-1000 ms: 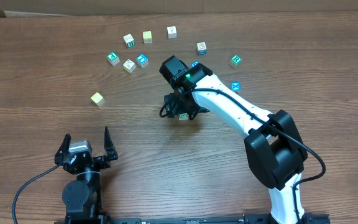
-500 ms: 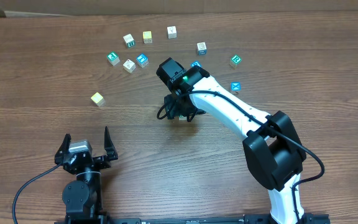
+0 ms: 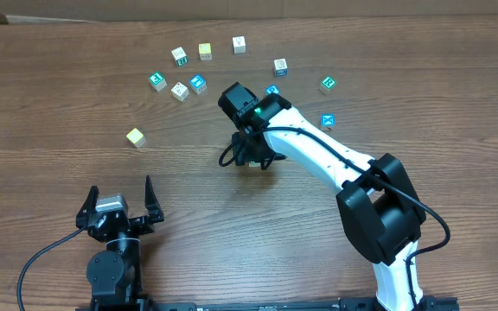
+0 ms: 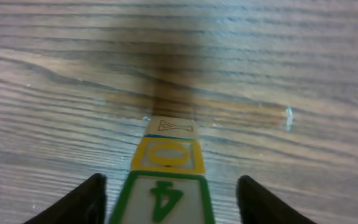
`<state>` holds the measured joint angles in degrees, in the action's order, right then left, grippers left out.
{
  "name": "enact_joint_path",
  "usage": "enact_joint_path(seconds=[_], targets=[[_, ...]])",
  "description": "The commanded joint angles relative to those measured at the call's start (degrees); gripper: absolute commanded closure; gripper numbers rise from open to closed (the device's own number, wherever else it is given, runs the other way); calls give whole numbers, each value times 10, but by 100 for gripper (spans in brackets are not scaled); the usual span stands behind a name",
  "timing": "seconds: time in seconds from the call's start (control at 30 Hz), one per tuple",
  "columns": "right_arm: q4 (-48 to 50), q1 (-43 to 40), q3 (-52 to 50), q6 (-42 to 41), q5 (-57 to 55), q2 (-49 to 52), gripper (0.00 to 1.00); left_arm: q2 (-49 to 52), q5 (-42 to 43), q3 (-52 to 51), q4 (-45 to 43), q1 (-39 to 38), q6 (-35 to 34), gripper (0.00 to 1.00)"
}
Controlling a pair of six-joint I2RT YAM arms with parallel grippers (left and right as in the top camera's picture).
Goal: Form a tower
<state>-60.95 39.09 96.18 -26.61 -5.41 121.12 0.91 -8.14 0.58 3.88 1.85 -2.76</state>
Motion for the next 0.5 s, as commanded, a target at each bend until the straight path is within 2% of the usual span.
enact_joint_path(seconds=[0.0,0.1,0.27,0.3,0.47], targets=[[7,2,-6,-9,-10,-15,48,-7,2,-2,0,-4,11,0],[6,2,-6,-9,-10,-15,62,-7,2,-2,0,-4,11,1],[7,2,-6,-9,-10,-15,67,-7,2,-2,0,-4,11,0],[7,2,-6,-8,-10,-15,71,-7,2,-2,0,-4,11,0],[7,2,-6,-8,-10,-15,73,-7,2,-2,0,-4,11,0]])
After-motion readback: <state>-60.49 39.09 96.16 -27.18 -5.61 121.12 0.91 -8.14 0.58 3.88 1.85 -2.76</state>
